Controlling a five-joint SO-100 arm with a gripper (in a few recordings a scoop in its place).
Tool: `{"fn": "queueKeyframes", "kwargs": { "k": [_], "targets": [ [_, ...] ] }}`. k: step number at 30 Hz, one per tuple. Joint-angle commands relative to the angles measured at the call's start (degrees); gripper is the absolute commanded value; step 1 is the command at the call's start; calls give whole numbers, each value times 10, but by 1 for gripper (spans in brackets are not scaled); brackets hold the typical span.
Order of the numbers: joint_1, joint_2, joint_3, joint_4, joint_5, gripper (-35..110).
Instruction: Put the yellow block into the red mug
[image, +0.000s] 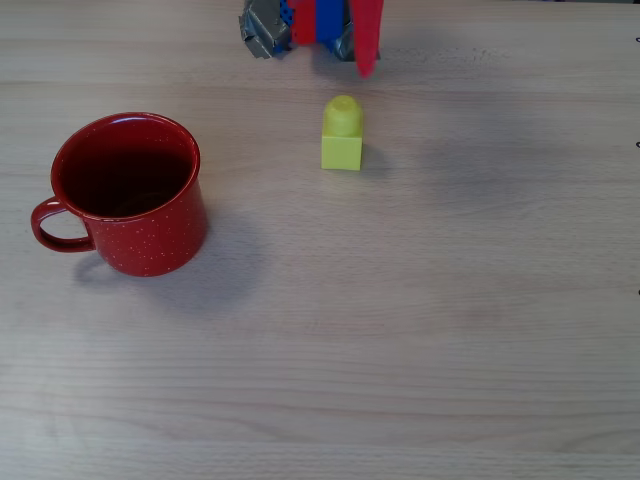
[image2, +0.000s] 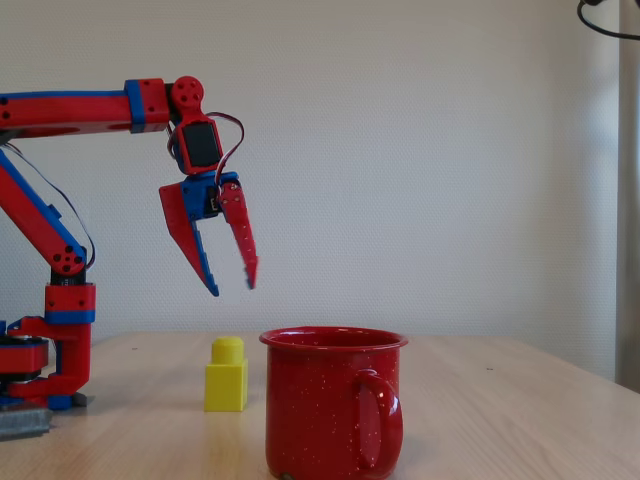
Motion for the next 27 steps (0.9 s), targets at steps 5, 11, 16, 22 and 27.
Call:
{"fn": "queueKeyframes", "kwargs": {
  "k": [5, 11, 16, 22, 27],
  "targets": [
    [-12, 11, -22, 22, 40, 34],
    [-12, -11, 8, 8, 75, 37],
    [-11, -31, 51, -40, 70, 38],
    [-18, -64, 76, -72, 71, 38],
    [-21, -105, 83, -86, 63, 38]
  ]
}}
